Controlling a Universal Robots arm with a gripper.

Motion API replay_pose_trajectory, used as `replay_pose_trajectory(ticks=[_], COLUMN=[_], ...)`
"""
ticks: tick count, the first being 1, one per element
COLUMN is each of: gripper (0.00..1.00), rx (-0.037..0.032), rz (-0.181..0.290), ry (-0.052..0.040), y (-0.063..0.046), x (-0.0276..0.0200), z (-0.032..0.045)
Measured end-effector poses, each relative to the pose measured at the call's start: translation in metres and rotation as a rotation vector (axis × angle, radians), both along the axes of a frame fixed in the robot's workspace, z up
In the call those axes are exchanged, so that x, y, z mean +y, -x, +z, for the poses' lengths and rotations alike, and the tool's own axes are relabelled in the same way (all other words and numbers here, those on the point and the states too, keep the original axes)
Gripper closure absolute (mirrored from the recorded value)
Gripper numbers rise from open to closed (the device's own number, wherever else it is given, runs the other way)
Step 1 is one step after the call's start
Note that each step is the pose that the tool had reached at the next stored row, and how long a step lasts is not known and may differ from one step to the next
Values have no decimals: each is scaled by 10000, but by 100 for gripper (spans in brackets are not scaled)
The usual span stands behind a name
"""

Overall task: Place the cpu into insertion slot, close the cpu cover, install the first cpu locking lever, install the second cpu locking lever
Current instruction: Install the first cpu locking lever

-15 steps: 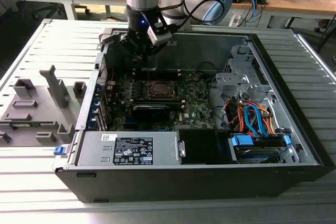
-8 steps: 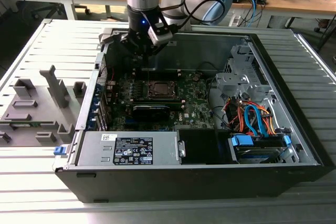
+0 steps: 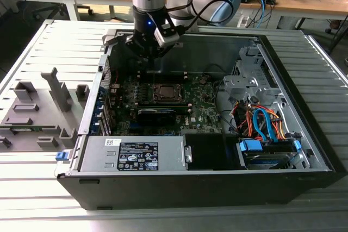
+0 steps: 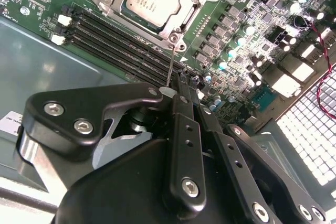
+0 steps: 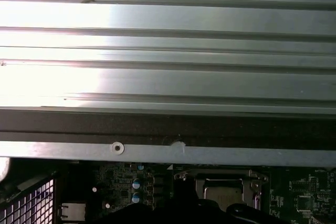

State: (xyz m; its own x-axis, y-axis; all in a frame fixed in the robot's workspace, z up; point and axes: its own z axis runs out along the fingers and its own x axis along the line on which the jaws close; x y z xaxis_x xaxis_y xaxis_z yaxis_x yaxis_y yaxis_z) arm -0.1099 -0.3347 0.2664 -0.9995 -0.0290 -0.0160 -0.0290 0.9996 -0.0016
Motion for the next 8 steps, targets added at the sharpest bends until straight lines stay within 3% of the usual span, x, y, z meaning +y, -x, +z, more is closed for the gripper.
replay_pose_trajectory(ticks=[8], gripper=[89], rx=[0], rz=[0], ry=[0], y=[-24], x=[0], z=[-11])
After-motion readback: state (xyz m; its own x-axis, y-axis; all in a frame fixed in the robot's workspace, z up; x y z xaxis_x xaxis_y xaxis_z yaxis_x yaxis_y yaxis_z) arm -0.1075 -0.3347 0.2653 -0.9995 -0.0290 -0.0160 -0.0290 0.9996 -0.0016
